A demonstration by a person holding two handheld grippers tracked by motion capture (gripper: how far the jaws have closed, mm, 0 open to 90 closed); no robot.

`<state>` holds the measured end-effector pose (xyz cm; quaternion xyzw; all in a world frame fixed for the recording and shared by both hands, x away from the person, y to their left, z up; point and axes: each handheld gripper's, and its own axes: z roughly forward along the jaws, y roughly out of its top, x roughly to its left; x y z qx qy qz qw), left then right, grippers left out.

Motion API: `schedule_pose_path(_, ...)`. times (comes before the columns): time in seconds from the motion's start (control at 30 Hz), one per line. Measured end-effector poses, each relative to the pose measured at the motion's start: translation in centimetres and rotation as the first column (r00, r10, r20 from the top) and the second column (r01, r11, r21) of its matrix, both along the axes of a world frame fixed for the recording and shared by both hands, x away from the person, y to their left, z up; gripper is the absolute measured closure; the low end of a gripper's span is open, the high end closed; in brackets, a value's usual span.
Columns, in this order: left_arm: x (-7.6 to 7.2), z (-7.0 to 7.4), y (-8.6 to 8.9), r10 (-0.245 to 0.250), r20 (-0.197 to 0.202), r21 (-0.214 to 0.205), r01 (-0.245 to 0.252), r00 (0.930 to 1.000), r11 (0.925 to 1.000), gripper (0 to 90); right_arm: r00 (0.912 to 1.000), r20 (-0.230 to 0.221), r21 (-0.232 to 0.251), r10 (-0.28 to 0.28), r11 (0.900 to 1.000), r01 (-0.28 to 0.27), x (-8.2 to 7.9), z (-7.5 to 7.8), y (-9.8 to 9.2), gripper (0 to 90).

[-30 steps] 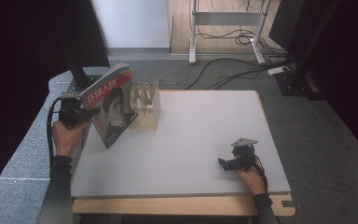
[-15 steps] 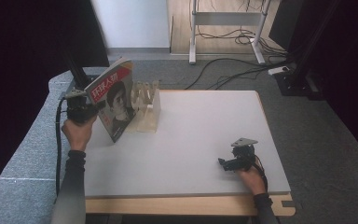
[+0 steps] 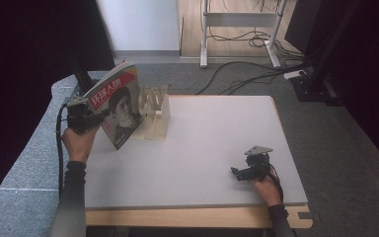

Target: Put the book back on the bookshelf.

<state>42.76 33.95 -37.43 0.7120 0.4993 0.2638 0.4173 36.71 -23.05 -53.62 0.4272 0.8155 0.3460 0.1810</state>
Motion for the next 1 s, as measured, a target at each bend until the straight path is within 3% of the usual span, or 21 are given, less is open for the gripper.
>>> schedule_pose_path(0.2,-0.9,0.1,0.5,-0.027,0.022,-0.03,0.028,0.9994,0.9992,29.9,1.0,0.0,0.0,0.0,1.0,0.0,0.0,0.0,0.0,0.0)
schedule_pose_path(0.4,-2.1,0.3,0.4,-0.046,0.021,-0.015,0.047,0.9987,0.9988,14.9,1.0,0.0,-0.001,0.0,1.0,0.0,0.0,0.0,0.0,0.0)
schedule_pose_path(0.53,-3.0,0.5,0.1,-0.074,0.007,-0.031,0.074,0.9972,0.9967,11.7,1.0,-0.002,0.001,-0.003,1.0,0.003,0.0,0.0,0.0,0.0)
schedule_pose_path(0.73,-4.8,0.9,-0.8,-0.094,-0.002,0.014,0.094,0.9956,0.9955,4.3,1.0,0.0,0.0,-0.002,1.0,0.002,0.0,0.0,0.0,0.0)
schedule_pose_path(1.0,-7.3,1.3,-2.5,-0.113,0.017,0.051,0.112,0.9935,0.9924,0.0,1.0,-0.001,0.0,-0.004,1.0,0.004,0.0,0.0,0.0,0.0)
